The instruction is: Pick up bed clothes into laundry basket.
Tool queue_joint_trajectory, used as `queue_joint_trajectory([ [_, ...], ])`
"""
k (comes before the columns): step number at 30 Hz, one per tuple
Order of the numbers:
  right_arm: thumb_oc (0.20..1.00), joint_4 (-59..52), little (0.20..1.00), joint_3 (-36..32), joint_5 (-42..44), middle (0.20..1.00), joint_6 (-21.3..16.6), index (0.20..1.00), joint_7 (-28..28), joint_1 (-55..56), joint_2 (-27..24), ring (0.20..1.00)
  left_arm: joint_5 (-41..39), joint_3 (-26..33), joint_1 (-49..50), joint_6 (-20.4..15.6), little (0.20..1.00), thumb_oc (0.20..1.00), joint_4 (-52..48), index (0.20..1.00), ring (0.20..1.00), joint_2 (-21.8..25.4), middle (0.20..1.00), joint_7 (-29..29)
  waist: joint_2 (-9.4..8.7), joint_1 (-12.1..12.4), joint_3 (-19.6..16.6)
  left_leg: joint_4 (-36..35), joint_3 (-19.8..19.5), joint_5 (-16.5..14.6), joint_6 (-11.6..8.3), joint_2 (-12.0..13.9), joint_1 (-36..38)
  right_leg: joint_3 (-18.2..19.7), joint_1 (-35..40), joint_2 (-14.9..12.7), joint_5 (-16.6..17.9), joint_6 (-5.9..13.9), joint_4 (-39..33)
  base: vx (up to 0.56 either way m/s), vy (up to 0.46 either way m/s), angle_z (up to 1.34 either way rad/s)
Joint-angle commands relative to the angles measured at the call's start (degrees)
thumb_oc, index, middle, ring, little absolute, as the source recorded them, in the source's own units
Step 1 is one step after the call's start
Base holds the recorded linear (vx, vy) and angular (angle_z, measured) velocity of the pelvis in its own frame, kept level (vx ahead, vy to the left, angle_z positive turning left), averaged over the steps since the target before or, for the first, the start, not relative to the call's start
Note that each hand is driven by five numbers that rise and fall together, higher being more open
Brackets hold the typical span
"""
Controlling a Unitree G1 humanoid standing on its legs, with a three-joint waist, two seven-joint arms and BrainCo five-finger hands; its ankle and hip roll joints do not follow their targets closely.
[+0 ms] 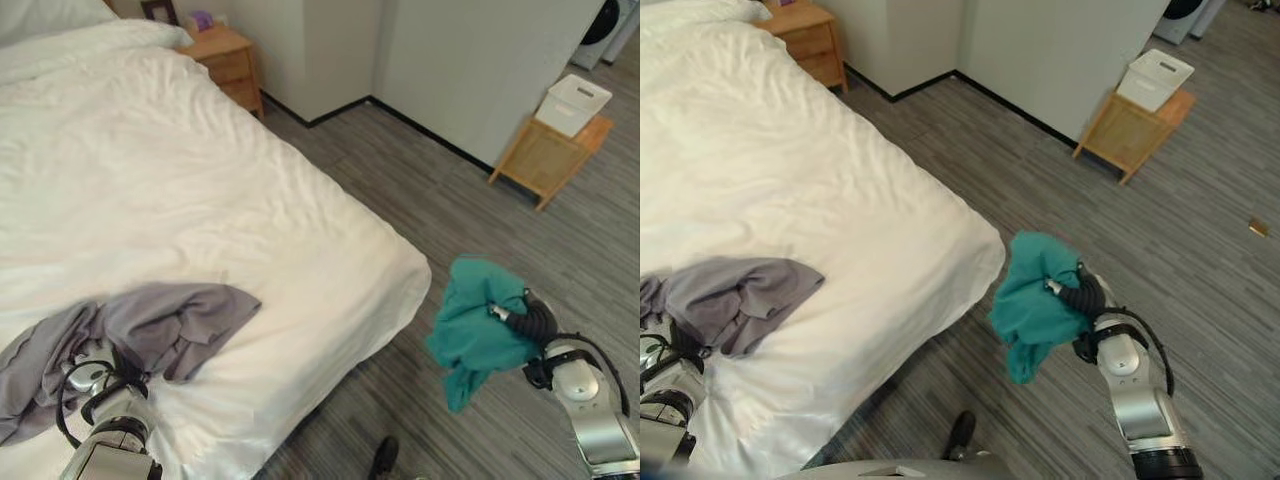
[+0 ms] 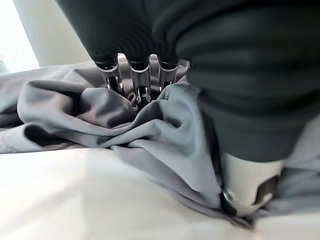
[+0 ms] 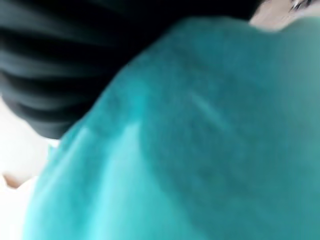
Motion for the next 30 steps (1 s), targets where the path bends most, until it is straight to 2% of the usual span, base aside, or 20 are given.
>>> queue_joint_trajectory([
  [1,0.2,-5.99,0.2,-6.01,1.34,0.2,-3.12,0.2,-1.52,1.09,0.05,0.2,-2.98,-2.09,3.59,-0.31,0.2,0.2,4.56,0.2,0.2,-6.52,0.2,-2.93,-0.82,-1.8,-0.11,-7.78,1.25,13.14,-2.48,7.19,2.87,2.81,6.64,-2.26,-1.2,4.06,0.78,-0.02,0.002,-0.06],
  [2,0.2,-6.13,0.2,-5.96,1.61,0.2,-3.4,0.2,-1.62,1.57,-0.02,0.2,-2.94,-2.22,3.57,-0.53,0.2,0.2,4.22,0.2,0.2,-6.26,0.2,-2.72,-0.8,-1.63,-0.15,-7.78,0.69,12.35,-2.93,7.09,2.93,2.68,6.77,-2.35,-1.6,4.35,0.78,-0.06,-0.002,-0.01],
  [4,0.2,-6.16,0.2,-6.24,2.06,0.2,-3.91,0.2,-2.02,2.38,-0.4,0.2,-2.78,-2.08,3.92,-0.91,0.2,0.2,3.45,0.2,0.2,-6.04,0.2,-2.79,-0.87,-1.34,0.33,-7.78,0.57,12.87,-2.25,6.59,2.61,2.35,6.59,-3.03,-1.15,4.09,0.78,-0.01,0.04,0.03],
  [10,0.2,-6.68,0.2,-7.25,2.67,0.2,-3.84,0.2,-1.42,4.13,-1.56,0.2,-2.87,-0.59,5.74,-3.76,0.2,0.2,-1.72,0.2,0.2,-6.3,0.2,-1.54,0.92,0.11,0.63,-7.78,0.97,12.16,-2.0,4.49,5.11,2.15,8.83,-4.15,-2.06,3.76,0.78,0.04,0.061,0.04],
  [13,0.2,-7.16,0.2,-8.27,2.41,0.2,-3.79,0.2,-1.31,4.41,-1.83,0.2,-2.6,1.46,6.64,-5.58,0.2,0.2,-15.75,0.2,0.2,-4.99,0.2,-1.86,2.06,1.22,0.55,-7.78,0.87,11.69,-1.88,2.99,6.58,1.84,10.3,-4.85,-2.29,3.93,0.78,0.04,0.049,0.08],
  [14,0.2,-7.56,0.2,-8.96,2.08,0.2,-3.81,0.2,-1.19,4.58,-1.71,0.2,-2.51,4.35,8.01,-6.65,0.2,0.2,-27.39,0.2,0.2,-3.68,0.2,-2.9,2.57,1.85,0.27,-7.78,0.79,11.5,-1.88,2.29,7.25,1.59,11.08,-5.09,-2.42,4.0,0.78,0.03,0.037,0.11],
  [15,0.2,-7.57,0.2,-8.84,2.08,0.2,-3.81,0.2,-1.18,4.57,-1.72,0.2,-2.46,4.6,8.39,-6.45,0.2,0.2,-27.85,0.2,0.2,-3.58,0.2,-3.13,2.56,1.75,0.29,-7.78,0.81,11.48,-1.89,2.27,7.34,1.61,11.16,-5.1,-2.43,4.01,0.78,0.01,0.019,0.09],
  [19,0.2,-9.08,0.2,-10.45,1.69,0.2,-3.43,0.2,-0.94,4.11,-0.24,0.2,-3.26,14.91,12.8,-8.41,0.2,0.2,-56.06,0.2,0.2,-2.7,0.2,-7.2,3.37,2.89,-0.39,-7.78,0.52,11.14,-2.09,1.17,8.66,1.26,12.48,-5.54,-2.55,4.14,0.78,0.01,0.003,0.09],
  [20,0.2,-10.06,0.2,-11.18,1.89,0.2,-3.19,0.2,-0.6,3.97,0.36,0.2,-3.26,19.51,14.4,-8.43,0.2,0.2,-66.86,0.2,0.2,-3.0,0.2,-9.34,3.7,2.99,-0.96,-7.78,0.54,10.96,-2.24,0.75,9.43,1.3,13.05,-5.67,-2.58,4.16,0.78,0.0,0.0,0.0],
  [21,0.2,-10.1,0.2,-11.06,1.9,0.2,-3.16,0.2,-0.58,3.96,0.32,0.2,-3.26,19.79,14.76,-8.23,0.2,0.2,-67.3,0.2,0.2,-3.01,0.2,-9.56,3.71,2.91,-0.94,-7.78,0.58,10.95,-2.25,0.74,9.52,1.33,13.11,-5.68,-2.59,4.16,0.78,0.0,-0.015,-0.04],
  [22,0.2,-11.12,0.2,-11.97,2.23,0.2,-2.83,0.2,0.08,3.72,0.86,0.2,-3.78,22.75,14.15,-7.82,0.2,0.2,-74.79,0.2,0.2,-4.6,0.2,-11.52,4.12,3.03,-1.54,-7.78,0.63,10.92,-2.48,0.35,10.13,1.34,13.55,-5.81,-2.63,4.24,0.78,-0.01,-0.005,-0.08],
  [23,0.2,-11.14,0.2,-11.92,2.23,0.2,-2.81,0.2,0.09,3.72,0.81,0.2,-3.77,22.9,14.35,-7.68,0.2,0.2,-75.06,0.2,0.2,-4.65,0.2,-11.67,4.15,3.0,-1.51,-7.78,0.66,10.91,-2.49,0.35,10.2,1.37,13.59,-5.81,-2.63,4.25,0.78,-0.02,-0.034,-0.12],
  [24,0.2,-12.15,0.2,-12.68,3.0,0.2,-2.69,0.2,0.52,3.66,1.33,0.2,-3.99,24.35,13.58,-7.03,0.2,0.2,-80.58,0.2,0.2,-5.84,0.2,-13.08,4.56,2.93,-2.01,-7.78,0.68,11.01,-2.73,0.12,10.65,1.29,13.99,-5.94,-2.69,4.29,0.78,-0.02,-0.028,-0.14],
  [30,0.2,-13.97,0.2,-14.15,4.77,0.2,-2.82,0.2,1.85,3.26,2.33,0.2,-5.07,24.09,12.07,-6.99,0.2,0.2,-90.55,0.2,0.2,-9.32,0.2,-14.28,6.14,2.35,-3.34,-7.78,0.81,12.52,-3.68,0.03,12.26,1.41,15.11,-5.72,-2.91,4.37,0.78,-0.01,-0.05,-0.06],
])
